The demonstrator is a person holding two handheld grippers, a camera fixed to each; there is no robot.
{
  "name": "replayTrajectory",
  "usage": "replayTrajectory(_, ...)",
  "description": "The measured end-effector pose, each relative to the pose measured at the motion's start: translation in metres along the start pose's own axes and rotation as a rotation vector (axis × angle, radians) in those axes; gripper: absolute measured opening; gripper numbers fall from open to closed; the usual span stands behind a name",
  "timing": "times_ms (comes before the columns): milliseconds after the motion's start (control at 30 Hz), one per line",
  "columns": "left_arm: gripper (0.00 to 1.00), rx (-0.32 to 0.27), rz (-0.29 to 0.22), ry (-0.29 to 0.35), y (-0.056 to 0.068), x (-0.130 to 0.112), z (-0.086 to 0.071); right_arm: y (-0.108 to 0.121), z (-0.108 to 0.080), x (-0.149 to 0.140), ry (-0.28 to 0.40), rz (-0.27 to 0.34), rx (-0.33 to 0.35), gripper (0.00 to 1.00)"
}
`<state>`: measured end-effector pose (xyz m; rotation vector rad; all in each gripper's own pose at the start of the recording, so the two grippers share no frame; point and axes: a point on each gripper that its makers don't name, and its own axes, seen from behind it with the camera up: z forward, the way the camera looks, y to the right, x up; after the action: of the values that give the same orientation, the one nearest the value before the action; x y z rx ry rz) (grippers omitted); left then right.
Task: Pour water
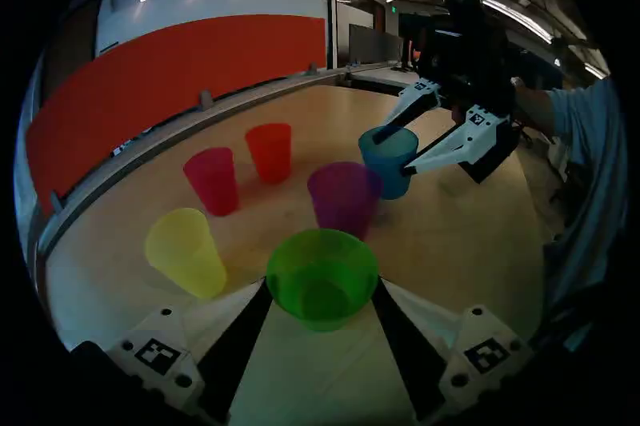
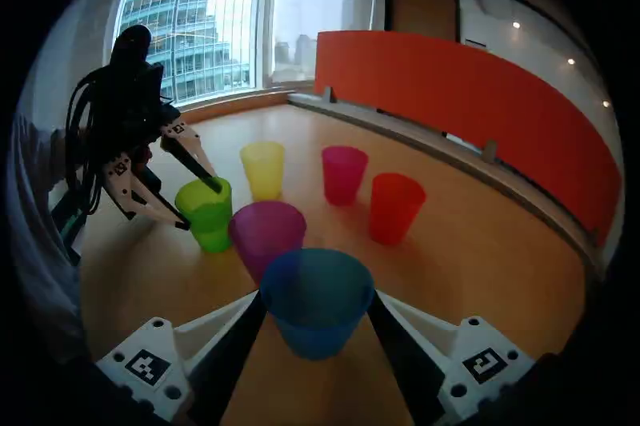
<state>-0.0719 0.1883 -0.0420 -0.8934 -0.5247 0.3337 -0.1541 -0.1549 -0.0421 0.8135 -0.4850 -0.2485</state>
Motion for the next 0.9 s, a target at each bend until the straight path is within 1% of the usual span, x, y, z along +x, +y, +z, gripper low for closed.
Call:
replayTrajectory(67,0.91,0.005,0.003,-0.003,0.000,0.000,0.000,-0.001,0.000,-0.002,-0.001,0.005,0.000,0.91)
replayTrajectory(133,1.00,0.010,-0.002,-0.010,-0.001,-0.001,0.000,-0.003,0.001,-0.003,-0.002,0.008,0.003,0.91)
replayTrajectory(267,1.00,0.007,-0.017,-0.011,-0.001,0.000,-0.001,-0.004,0.002,-0.006,-0.002,0.007,0.002,0.91)
replayTrajectory(467,1.00,0.032,-0.014,-0.007,-0.005,-0.002,-0.009,-0.004,0.003,-0.014,-0.005,0.001,-0.003,0.91)
replayTrajectory(567,1.00,0.038,-0.019,-0.005,-0.005,-0.004,-0.013,-0.004,0.002,-0.015,0.003,-0.005,-0.007,0.91)
replayTrajectory(900,1.00,0.048,-0.059,0.009,-0.002,-0.007,-0.024,-0.005,-0.006,-0.024,0.002,-0.004,-0.022,0.92)
